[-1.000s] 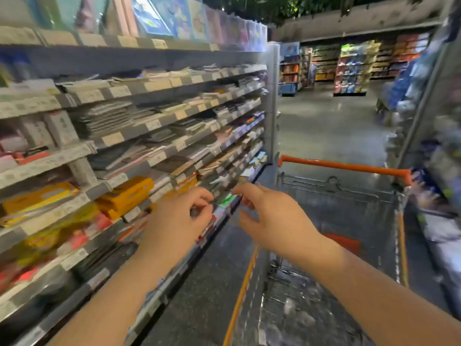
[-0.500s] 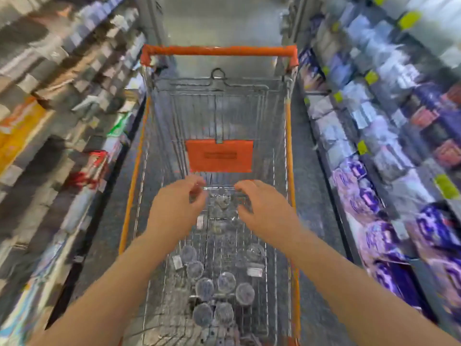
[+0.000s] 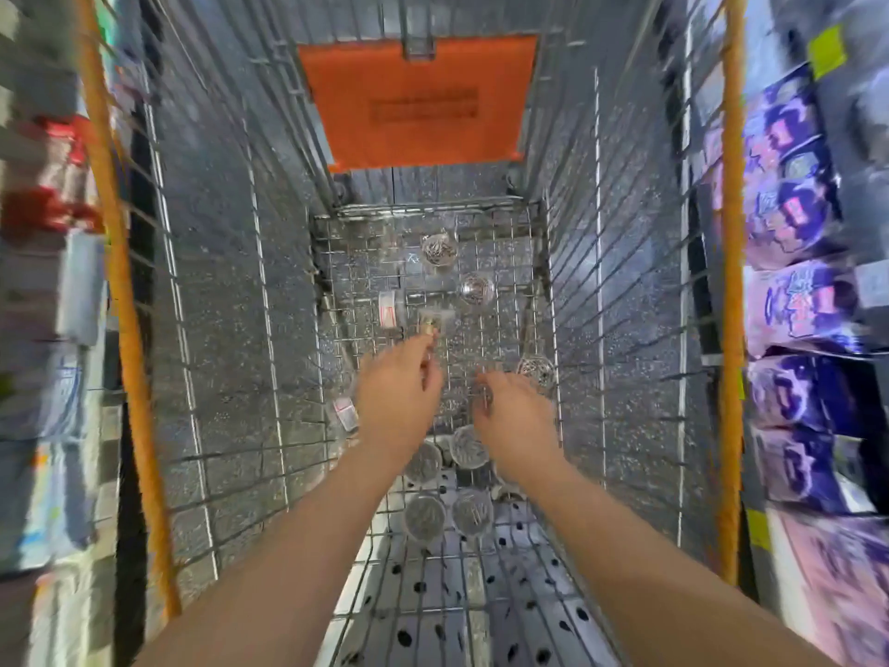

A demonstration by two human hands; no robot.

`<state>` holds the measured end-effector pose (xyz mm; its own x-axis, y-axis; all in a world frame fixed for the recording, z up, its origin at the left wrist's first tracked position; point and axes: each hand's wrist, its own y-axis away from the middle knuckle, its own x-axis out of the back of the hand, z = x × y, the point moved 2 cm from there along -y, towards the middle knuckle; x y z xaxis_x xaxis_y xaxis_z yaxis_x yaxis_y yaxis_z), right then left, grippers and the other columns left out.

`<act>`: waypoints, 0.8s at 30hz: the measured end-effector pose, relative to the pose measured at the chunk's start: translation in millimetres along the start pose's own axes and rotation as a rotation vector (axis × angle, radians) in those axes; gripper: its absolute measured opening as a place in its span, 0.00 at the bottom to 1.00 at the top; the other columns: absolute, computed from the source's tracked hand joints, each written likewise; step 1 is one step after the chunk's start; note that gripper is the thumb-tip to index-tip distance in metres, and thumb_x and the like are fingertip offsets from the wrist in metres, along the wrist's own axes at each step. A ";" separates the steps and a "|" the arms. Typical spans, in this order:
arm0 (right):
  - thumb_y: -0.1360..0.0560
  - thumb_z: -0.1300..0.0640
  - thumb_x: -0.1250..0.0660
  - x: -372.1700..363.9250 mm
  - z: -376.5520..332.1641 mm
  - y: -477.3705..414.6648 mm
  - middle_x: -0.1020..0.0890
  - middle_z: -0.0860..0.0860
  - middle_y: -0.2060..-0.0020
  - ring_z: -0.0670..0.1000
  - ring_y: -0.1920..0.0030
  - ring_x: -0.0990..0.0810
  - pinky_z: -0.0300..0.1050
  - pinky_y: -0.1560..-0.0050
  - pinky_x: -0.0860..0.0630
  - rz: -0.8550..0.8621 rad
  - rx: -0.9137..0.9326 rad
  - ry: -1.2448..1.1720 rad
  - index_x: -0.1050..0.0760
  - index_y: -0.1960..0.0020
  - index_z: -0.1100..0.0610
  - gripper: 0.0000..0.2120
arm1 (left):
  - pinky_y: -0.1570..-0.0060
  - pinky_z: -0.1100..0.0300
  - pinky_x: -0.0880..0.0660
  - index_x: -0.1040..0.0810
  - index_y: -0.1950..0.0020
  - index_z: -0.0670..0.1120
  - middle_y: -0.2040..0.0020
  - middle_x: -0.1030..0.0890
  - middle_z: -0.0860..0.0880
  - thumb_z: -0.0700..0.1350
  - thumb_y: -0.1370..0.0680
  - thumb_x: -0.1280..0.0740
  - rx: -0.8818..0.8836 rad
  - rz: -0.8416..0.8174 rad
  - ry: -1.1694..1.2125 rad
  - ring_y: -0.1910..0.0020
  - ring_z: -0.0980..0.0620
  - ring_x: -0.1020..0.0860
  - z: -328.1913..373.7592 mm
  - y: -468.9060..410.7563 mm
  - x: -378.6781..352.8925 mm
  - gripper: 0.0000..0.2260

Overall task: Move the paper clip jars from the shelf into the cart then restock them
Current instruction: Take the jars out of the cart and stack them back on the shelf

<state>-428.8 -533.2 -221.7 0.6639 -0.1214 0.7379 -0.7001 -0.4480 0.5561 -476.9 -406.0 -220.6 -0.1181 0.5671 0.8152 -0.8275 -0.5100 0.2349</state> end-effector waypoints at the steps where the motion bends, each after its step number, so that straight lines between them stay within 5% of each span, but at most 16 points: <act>1: 0.23 0.56 0.38 -13.5 7.2 -3.4 0.22 0.52 0.43 0.53 0.43 0.24 0.49 0.43 0.28 -0.041 -0.017 0.030 0.31 0.34 0.53 0.18 | 0.57 0.53 0.24 0.25 0.43 0.45 0.57 0.21 0.48 0.44 0.24 0.37 0.014 -0.033 -0.029 0.60 0.48 0.23 -12.1 4.8 -14.7 0.10; 6: 0.24 0.52 0.37 -62.0 35.3 -14.1 0.30 0.55 0.35 0.57 0.34 0.33 0.51 0.36 0.32 -0.211 -0.081 0.152 0.39 0.29 0.54 0.25 | 0.37 0.47 0.33 0.38 0.30 0.49 0.37 0.34 0.45 0.52 0.27 0.33 0.146 -0.315 -0.259 0.39 0.46 0.31 -57.8 45.6 -72.9 0.28; 12: 0.26 0.52 0.33 -109.4 56.7 -15.5 0.44 0.54 0.25 0.59 0.27 0.44 0.56 0.26 0.49 -0.339 0.080 0.323 0.54 0.24 0.51 0.40 | 0.30 0.42 0.49 0.51 0.25 0.55 0.26 0.44 0.46 0.58 0.27 0.34 0.024 -0.605 -0.452 0.26 0.44 0.47 -81.3 66.3 -110.1 0.37; 16: 0.27 0.55 0.31 -120.7 57.1 -11.5 0.43 0.53 0.26 0.56 0.27 0.43 0.52 0.26 0.52 -0.288 0.113 0.300 0.55 0.23 0.52 0.42 | 0.29 0.41 0.55 0.51 0.25 0.53 0.25 0.43 0.49 0.58 0.25 0.35 -0.091 -0.604 -0.556 0.25 0.47 0.50 -93.4 64.1 -112.2 0.35; 21: 0.28 0.62 0.32 -116.1 54.6 -17.0 0.31 0.52 0.33 0.54 0.33 0.32 0.49 0.26 0.48 -0.208 0.132 0.254 0.42 0.28 0.54 0.32 | 0.29 0.41 0.57 0.41 0.28 0.51 0.31 0.33 0.51 0.57 0.25 0.37 -0.221 -0.518 -0.599 0.28 0.48 0.41 -97.3 61.1 -108.2 0.28; 24: 0.28 0.58 0.30 -97.0 46.5 -17.8 0.30 0.53 0.34 0.56 0.36 0.29 0.50 0.34 0.36 -0.215 0.142 0.264 0.40 0.29 0.54 0.31 | 0.30 0.45 0.49 0.37 0.31 0.49 0.33 0.31 0.49 0.57 0.25 0.37 -0.223 -0.467 -0.516 0.32 0.48 0.37 -81.7 52.2 -93.0 0.26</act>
<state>-468.5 -554.6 -321.0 0.6881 0.2127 0.6937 -0.4964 -0.5593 0.6639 -554.0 -432.6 -327.5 0.5028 0.2881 0.8149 -0.8268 -0.1146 0.5507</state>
